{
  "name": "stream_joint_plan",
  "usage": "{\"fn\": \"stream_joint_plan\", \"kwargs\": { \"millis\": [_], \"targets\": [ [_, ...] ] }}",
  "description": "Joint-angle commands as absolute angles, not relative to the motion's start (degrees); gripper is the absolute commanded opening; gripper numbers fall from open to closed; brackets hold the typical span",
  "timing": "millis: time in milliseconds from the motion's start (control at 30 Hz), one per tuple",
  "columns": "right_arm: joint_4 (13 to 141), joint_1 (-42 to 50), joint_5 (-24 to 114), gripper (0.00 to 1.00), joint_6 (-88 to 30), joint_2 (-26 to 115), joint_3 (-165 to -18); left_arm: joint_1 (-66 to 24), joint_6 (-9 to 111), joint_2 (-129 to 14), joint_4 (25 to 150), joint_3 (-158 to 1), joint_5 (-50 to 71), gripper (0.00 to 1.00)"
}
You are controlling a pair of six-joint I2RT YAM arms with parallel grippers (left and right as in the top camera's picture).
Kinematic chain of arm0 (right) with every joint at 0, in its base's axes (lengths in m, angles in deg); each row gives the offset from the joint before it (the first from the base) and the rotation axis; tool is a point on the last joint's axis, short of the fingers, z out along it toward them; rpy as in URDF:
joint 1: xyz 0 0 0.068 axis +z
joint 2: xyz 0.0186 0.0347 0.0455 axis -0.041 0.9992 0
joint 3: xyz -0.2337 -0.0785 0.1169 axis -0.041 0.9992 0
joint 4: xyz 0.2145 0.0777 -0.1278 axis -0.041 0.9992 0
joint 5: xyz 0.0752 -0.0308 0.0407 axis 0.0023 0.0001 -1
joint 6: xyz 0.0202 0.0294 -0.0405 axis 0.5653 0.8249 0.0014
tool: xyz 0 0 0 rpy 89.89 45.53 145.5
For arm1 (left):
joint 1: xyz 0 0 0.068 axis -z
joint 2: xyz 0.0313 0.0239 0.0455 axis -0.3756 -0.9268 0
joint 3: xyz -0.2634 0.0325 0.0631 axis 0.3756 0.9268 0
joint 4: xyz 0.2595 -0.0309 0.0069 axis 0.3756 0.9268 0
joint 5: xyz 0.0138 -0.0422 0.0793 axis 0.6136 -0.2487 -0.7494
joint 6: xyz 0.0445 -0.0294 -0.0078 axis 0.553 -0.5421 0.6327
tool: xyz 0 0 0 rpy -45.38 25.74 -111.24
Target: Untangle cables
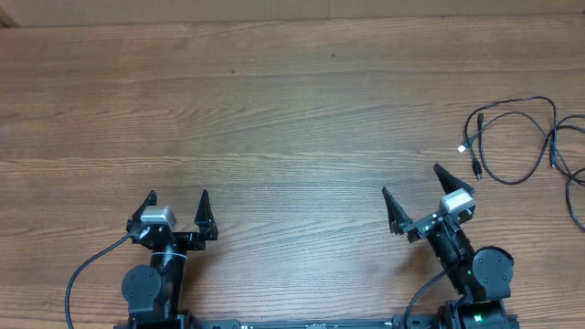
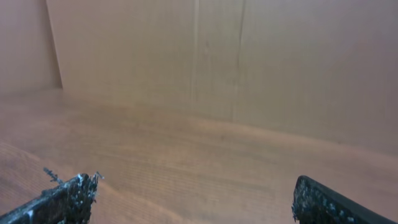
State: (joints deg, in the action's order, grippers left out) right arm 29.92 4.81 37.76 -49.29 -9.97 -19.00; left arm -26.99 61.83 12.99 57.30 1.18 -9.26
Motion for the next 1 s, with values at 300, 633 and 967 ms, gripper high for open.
{"fn": "stream_joint_plan", "kwargs": {
  "millis": [300, 633, 967],
  "targets": [
    [44.13, 4.68, 40.21, 1.0, -49.14, -20.09, -18.38, -27.29, 61.89, 13.59, 57.5, 1.38, -9.88, 0.99],
    [48.15, 4.68, 41.2, 1.0, -49.11, -24.01, -18.38, -27.29, 61.89, 13.59, 57.5, 1.38, -9.88, 0.99],
    [48.19, 4.68, 41.2, 1.0, -49.11, -26.17, -18.38, -27.29, 61.89, 13.59, 57.5, 1.38, -9.88, 0.99]
  ]
}}
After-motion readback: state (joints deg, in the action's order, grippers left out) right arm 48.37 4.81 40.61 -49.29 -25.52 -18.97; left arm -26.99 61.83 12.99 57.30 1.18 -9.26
